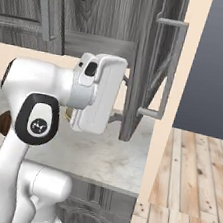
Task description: Open the cabinet. Pick the bowls from the counter and place them in the cabinet. Then close the cabinet.
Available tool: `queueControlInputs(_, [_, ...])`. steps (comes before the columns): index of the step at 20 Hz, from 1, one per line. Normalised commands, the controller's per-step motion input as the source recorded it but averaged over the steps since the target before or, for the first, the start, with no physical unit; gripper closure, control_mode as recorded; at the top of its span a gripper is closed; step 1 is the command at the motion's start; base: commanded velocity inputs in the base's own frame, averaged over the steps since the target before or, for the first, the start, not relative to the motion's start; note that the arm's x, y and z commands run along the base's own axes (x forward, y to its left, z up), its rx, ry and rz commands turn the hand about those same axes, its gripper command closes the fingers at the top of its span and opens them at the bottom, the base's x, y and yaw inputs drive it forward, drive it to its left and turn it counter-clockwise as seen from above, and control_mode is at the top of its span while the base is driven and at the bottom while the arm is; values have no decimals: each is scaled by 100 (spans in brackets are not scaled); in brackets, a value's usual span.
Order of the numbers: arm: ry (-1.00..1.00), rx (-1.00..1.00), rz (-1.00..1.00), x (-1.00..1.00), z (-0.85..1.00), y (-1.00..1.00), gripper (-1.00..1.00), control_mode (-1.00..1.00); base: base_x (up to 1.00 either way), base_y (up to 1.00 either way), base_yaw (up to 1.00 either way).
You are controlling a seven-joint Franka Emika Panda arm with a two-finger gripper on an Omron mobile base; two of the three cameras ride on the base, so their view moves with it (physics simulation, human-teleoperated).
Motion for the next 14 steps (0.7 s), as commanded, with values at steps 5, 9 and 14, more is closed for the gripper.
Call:
queueControlInputs(5, [0,2,0,-8,0,-59,-100,-100,0,0,0])
queueControlInputs(9, [-1,2,0,-13,0,-4,-100,-100,0,0,0])
queueControlInputs(14, [-14,1,0,-15,0,24,-100,-100,0,0,0])
